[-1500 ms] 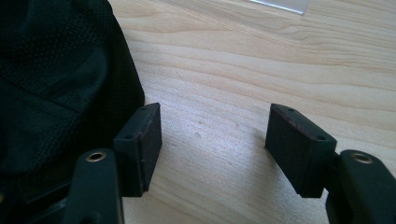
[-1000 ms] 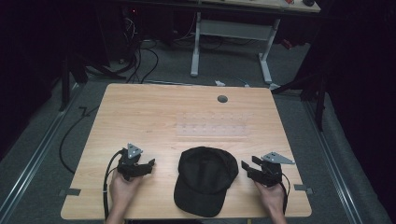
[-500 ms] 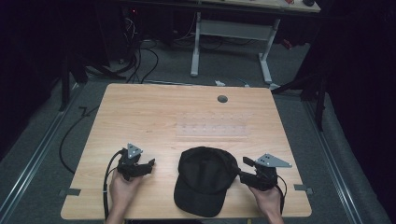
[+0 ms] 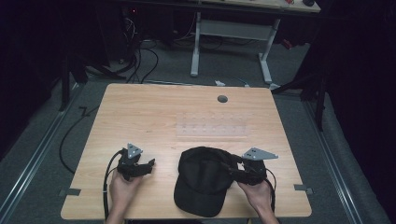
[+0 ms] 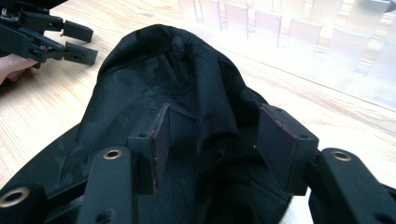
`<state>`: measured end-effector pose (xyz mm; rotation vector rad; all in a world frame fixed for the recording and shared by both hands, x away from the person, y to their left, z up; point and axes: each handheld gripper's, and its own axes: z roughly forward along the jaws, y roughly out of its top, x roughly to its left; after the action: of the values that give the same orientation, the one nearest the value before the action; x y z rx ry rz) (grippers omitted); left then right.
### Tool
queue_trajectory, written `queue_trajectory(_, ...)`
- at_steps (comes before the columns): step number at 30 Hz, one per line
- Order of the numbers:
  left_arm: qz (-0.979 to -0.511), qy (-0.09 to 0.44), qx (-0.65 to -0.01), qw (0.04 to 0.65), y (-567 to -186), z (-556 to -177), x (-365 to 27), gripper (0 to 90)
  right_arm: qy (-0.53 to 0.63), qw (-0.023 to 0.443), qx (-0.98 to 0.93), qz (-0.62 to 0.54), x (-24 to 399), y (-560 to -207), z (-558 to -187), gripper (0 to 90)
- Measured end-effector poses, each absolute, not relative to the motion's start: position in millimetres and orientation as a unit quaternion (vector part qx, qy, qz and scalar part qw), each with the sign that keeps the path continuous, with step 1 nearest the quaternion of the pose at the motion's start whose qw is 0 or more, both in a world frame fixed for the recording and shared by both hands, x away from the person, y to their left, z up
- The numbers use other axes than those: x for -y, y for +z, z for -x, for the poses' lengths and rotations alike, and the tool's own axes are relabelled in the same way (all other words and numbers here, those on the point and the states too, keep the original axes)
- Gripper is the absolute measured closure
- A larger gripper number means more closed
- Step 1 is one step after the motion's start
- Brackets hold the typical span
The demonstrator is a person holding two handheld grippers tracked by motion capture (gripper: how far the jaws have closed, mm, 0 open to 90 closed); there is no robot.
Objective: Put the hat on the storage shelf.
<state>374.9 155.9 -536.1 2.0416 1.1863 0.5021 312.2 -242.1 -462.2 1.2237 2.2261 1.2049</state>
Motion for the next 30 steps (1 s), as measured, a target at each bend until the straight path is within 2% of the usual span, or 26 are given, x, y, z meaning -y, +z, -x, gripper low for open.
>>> queue_trajectory(14, -0.790, 0.194, -0.459, 0.356, -536.1, -374.9, -156.0, 28.5, 0.407, 0.153, -0.782, -0.446, 231.5, -468.5, -327.3, 55.0)
queue_trajectory(20, -0.790, 0.194, -0.460, 0.356, -536.1, -374.9, -156.0, 28.5, 0.399, 0.159, -0.783, -0.451, 229.9, -471.7, -328.2, 64.9)
queue_trajectory(30, -0.790, 0.195, -0.460, 0.356, -536.1, -374.9, -156.0, 28.6, 0.380, 0.158, -0.792, -0.451, 227.8, -474.0, -329.8, 76.5)
